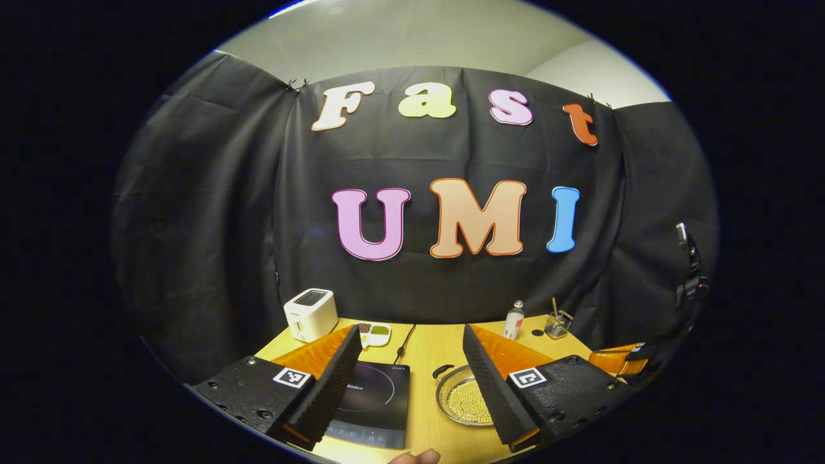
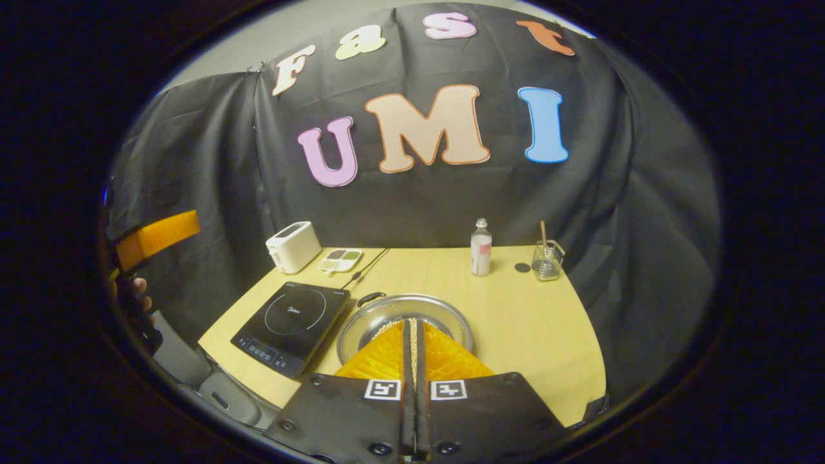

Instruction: First push the handle of the pot to place it horizontally, then grasp the pot with both hands and set it on the induction cooktop.

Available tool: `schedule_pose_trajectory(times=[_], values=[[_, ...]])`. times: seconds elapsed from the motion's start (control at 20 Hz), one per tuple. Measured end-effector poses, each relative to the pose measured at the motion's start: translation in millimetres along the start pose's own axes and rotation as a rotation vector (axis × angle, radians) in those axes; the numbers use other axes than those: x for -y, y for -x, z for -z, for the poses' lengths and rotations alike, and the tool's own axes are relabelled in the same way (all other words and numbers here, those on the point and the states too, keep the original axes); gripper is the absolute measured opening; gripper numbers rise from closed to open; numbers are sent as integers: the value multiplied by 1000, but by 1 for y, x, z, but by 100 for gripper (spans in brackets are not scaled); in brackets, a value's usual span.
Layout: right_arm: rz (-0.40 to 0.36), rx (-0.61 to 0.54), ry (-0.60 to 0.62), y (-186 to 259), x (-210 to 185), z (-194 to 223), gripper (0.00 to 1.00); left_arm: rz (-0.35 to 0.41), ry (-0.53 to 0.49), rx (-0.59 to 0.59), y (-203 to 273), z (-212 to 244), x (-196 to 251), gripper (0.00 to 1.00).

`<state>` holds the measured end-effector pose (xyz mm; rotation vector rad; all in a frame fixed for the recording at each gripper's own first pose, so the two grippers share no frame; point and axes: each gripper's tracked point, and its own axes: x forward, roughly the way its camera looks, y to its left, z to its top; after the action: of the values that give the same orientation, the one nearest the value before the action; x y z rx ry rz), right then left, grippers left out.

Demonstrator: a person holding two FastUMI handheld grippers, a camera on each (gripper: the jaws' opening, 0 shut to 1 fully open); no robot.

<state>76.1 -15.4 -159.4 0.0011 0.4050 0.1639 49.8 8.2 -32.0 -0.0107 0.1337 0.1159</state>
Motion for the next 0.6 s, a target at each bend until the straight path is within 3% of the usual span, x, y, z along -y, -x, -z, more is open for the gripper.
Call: schedule_pose_trajectory(times=[0.1,0.15,0.6], values=[[-34,-34,4,-12,4,12,2,-18,-22,-8,-5,-1,7,96],[-52,-53,7,-18,6,18,3,-28,-33,-13,-9,-1,11,92],[-250,-209,16,-63,3,93,2,-144,-57,-114,-17,20,30,95]])
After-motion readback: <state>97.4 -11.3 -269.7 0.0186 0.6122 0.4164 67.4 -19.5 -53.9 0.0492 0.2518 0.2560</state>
